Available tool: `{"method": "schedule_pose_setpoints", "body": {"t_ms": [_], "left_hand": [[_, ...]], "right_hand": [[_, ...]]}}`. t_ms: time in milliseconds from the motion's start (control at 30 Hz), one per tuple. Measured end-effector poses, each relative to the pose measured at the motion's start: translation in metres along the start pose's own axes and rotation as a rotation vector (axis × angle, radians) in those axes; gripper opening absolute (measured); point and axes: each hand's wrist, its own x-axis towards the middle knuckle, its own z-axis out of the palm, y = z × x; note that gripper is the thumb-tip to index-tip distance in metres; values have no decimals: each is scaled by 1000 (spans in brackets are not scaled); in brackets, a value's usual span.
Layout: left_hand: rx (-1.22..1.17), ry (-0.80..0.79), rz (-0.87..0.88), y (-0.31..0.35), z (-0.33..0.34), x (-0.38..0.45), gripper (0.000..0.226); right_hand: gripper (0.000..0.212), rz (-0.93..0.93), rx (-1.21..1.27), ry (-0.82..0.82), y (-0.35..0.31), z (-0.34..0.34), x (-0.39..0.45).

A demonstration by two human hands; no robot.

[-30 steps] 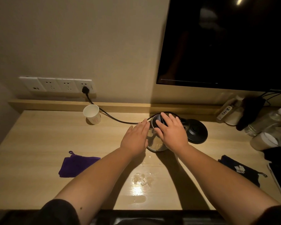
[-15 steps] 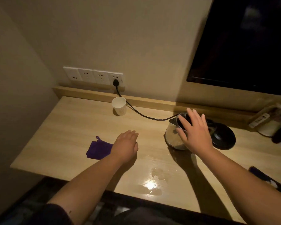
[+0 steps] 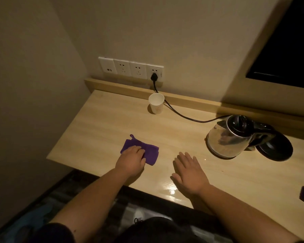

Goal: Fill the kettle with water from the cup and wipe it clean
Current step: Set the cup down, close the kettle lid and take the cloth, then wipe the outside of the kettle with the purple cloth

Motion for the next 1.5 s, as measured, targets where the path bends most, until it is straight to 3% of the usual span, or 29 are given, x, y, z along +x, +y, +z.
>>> {"method": "schedule_pose_setpoints", "body": {"t_ms": [167,467,833,1033,1167,1300,1500], "left_hand": [[-55,20,146,-23,5,21,39],[172,-123,439,-54,35,49,72],[173,-3,614,-69,46,68,67],[271,14,663,-62,45,63,52],[130,-49,567,-51,43,56,38],[-91,-125,429,-33,41,47,42],[-319,-93,312,7,27,48,53]], "right_hand": [[72,171,54,9,-30,22,12],[76,369,45,8,-39,60,22],[74,392,42,14,-40,63,25],[73,400,65,11,-43,57,24],[71,399,113,23,-42,51,23],[62,445,242,124,-40,43,13],[51,773,622,438,11,11,-18]]}}
